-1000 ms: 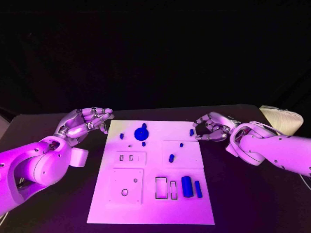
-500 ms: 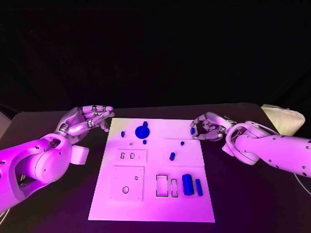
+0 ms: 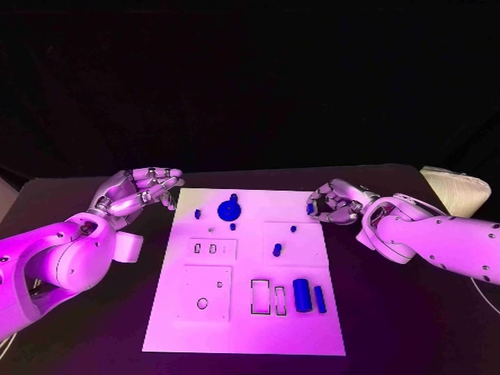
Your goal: Assemble the parts on the task board
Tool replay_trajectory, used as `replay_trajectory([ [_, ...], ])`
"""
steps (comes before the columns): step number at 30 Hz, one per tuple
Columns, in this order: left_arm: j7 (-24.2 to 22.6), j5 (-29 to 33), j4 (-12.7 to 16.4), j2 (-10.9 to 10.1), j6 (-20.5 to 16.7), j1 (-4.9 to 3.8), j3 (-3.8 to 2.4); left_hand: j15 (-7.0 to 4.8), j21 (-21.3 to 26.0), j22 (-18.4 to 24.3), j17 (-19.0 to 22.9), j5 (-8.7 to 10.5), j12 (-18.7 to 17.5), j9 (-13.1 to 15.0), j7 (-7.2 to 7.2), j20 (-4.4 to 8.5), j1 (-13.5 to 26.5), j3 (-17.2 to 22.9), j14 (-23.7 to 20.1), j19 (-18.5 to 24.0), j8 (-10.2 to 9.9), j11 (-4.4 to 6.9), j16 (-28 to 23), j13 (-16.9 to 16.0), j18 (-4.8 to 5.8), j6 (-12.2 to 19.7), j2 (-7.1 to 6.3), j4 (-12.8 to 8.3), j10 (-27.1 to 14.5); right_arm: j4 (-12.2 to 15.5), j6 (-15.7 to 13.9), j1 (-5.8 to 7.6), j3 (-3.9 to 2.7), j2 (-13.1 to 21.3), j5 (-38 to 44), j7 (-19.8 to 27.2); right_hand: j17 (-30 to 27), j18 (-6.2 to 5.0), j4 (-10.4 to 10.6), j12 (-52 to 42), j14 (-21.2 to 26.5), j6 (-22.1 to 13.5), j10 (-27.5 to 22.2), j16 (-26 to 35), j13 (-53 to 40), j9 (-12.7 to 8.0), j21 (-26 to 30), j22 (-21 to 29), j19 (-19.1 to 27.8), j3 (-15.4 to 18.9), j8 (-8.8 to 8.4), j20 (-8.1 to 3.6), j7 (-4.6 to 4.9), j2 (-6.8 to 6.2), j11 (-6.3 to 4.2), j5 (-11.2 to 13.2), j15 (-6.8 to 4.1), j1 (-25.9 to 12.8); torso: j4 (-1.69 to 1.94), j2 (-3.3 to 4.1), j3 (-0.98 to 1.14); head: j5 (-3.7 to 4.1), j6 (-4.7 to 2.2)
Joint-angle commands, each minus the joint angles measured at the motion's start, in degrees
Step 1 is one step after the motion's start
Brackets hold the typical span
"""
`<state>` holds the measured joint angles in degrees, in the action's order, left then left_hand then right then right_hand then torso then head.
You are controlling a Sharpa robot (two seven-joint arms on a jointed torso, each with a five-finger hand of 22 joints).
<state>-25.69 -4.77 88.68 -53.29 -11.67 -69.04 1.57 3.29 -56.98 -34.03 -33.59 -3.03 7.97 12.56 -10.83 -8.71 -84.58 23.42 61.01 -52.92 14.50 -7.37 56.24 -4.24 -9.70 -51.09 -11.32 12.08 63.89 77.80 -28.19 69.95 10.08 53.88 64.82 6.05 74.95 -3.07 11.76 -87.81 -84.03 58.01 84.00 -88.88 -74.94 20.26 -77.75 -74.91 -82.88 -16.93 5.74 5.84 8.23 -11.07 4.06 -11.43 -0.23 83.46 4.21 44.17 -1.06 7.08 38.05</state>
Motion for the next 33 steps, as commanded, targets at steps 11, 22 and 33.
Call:
replay_trajectory([
  [11,-0.30,0.24,0.31,-0.16,0.84,-0.02,-0.03,-0.09,-0.30,-0.10,0.09,0.16,-0.28,0.09,-0.17,-0.09,0.26,0.35,-0.34,0.54,-0.26,0.02,0.32,0.01,-0.81,0.33,-0.56,-0.03,-0.43,-0.30,-0.65,-0.11,0.00,-0.44,0.41,-0.50,12.13,0.03,-0.01,-0.65,-5.30,1.46,4.94,-0.27,-13.74,0.19,-0.55,-5.38,-0.54,-1.80,0.94,-0.52,-0.38,0.59,-0.91,0.24,-0.60,-0.41,0.01,0.01,-0.04,-0.10,0.20],
  [22,-0.25,0.24,0.42,-0.36,0.76,-0.02,-0.03,-0.09,-0.30,-0.10,0.09,0.16,-0.28,0.09,-0.17,-0.09,0.26,0.35,-0.34,0.54,-0.26,0.02,0.32,0.01,-0.81,0.33,-0.56,-0.03,-0.43,0.16,-3.98,-0.16,0.00,-0.57,-0.64,-1.45,12.85,0.27,-0.40,-1.56,-5.47,4.08,5.59,-0.48,-14.52,0.72,-1.50,-6.34,-1.16,-4.39,2.61,-1.29,-1.59,0.64,-1.96,-0.40,-1.46,-1.69,-0.05,-0.03,0.00,-0.20,0.43],
  [33,-0.23,0.24,0.34,-0.47,0.72,-0.02,-0.03,-0.08,-0.41,-0.16,0.10,0.15,-0.27,0.10,-0.16,-0.10,0.27,0.46,-0.35,0.62,-0.25,0.02,0.35,0.01,-0.81,0.33,-0.54,-0.12,-0.44,2.93,-7.76,0.39,-0.06,-0.21,-0.03,-4.45,13.22,0.46,-1.11,-1.79,-5.56,4.58,5.75,-0.59,-14.72,1.00,-2.16,-6.97,-1.57,-5.91,3.23,-1.67,-1.96,0.81,-2.34,-1.28,-1.83,-2.06,-0.22,-0.21,-0.03,-0.44,0.38],
])
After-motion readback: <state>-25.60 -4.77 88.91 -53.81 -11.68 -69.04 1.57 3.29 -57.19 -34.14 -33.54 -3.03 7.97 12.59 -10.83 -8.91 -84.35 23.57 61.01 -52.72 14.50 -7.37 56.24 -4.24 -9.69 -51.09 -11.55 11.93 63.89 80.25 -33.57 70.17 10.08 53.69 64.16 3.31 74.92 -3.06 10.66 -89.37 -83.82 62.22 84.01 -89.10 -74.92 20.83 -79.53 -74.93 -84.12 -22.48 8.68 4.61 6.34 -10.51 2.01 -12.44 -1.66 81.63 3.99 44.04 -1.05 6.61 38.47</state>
